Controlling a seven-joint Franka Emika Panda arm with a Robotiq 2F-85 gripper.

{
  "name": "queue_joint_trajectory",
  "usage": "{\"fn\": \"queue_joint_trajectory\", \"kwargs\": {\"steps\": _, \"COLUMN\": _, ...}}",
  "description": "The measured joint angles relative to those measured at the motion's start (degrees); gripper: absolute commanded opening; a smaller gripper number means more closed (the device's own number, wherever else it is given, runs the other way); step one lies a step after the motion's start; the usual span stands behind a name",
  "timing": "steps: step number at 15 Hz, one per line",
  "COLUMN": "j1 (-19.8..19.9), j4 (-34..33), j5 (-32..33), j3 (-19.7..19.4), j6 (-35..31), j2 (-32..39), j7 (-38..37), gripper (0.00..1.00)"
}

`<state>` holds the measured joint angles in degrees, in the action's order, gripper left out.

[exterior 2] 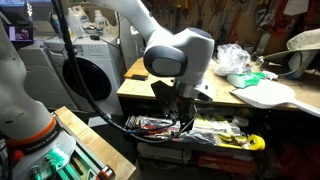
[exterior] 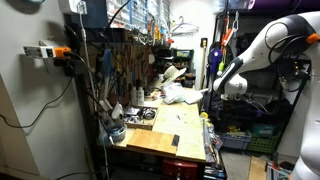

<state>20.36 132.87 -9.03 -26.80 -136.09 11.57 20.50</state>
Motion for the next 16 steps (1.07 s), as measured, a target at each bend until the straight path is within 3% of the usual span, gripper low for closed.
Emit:
{"fn": "queue_joint_trajectory", "kwargs": {"steps": 5, "j1": 3.7, "j4": -4.1, "j5": -6.5, "j3": 3.6, "j6": 0.0, "j2": 3.8, "j7": -3.1, "gripper": 1.00}}
{"fn": "queue_joint_trajectory", "kwargs": {"steps": 16, "j1": 12.2, "j4": -16.8, "j5": -18.1, "j3": 10.9, "j6": 0.0, "j2": 19.6, "j7": -5.3, "gripper": 1.00}}
